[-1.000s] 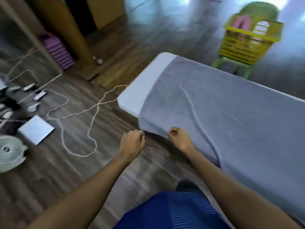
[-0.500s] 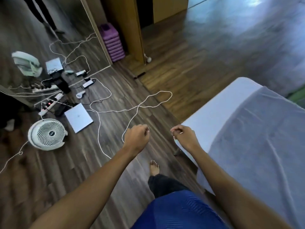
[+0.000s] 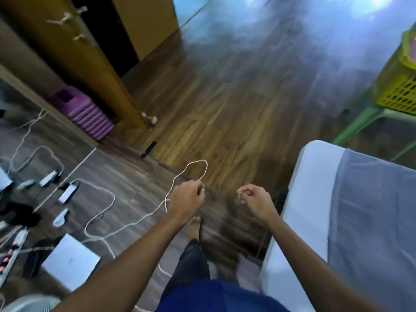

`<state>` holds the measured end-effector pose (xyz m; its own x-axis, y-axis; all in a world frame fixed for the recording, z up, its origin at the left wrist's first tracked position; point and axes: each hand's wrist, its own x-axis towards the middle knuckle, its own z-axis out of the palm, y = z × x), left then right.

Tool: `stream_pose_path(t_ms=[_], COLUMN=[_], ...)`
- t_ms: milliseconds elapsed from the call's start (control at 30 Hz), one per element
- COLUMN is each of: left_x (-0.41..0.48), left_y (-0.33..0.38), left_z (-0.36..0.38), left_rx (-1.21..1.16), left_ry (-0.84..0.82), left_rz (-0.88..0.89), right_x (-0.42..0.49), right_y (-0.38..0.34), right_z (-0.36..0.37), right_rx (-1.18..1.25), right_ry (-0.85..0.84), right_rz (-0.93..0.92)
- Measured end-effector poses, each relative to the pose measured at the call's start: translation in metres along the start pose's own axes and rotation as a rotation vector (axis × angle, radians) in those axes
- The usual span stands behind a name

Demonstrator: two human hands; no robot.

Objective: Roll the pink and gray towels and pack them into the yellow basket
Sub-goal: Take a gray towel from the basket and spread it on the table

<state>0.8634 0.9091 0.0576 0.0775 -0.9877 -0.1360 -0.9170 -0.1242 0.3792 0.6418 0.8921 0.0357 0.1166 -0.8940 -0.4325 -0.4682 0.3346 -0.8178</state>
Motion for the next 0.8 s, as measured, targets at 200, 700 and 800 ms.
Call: stream_pose_path(t_ms=[200, 700, 800], left_x=[0.170, 0.444, 0.471], left_y=[0.024, 0.280, 0.349], left_z=[-0.012, 0.037, 0.067], left_rx=[0.054, 0.062, 0.094], left_ry=[-0.106, -0.483, -0.535], left_rz=[0.298, 1.090, 1.189], right_x=[0.106, 0.220, 0.237], right_y=[-0.033, -0.020, -0.005], right_z=[-0.037, -0.185, -0.223], right_rx=[0.125, 0.406, 0.483], right_ry=[0.193, 1.009, 1.130], right_rz=[0.087, 0.468, 0.518])
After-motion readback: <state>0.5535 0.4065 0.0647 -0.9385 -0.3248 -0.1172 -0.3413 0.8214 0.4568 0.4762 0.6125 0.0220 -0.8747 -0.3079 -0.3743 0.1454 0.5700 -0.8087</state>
